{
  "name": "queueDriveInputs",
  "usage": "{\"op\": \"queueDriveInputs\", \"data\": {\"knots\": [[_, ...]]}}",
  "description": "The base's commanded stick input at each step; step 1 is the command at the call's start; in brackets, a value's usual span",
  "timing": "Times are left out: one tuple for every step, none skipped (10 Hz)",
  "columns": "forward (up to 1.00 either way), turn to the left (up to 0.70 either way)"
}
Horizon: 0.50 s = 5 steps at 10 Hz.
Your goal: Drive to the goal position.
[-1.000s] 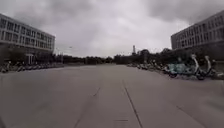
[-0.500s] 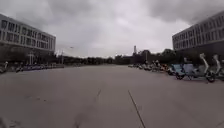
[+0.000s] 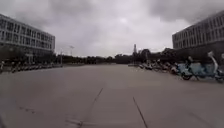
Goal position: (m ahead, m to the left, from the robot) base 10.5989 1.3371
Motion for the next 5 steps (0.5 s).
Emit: {"op": "queueDriveInputs", "data": {"knots": [[0.85, -0.04], [0.85, -0.04], [0.85, -0.04], [0.85, -0.03], [0.85, -0.03]]}}
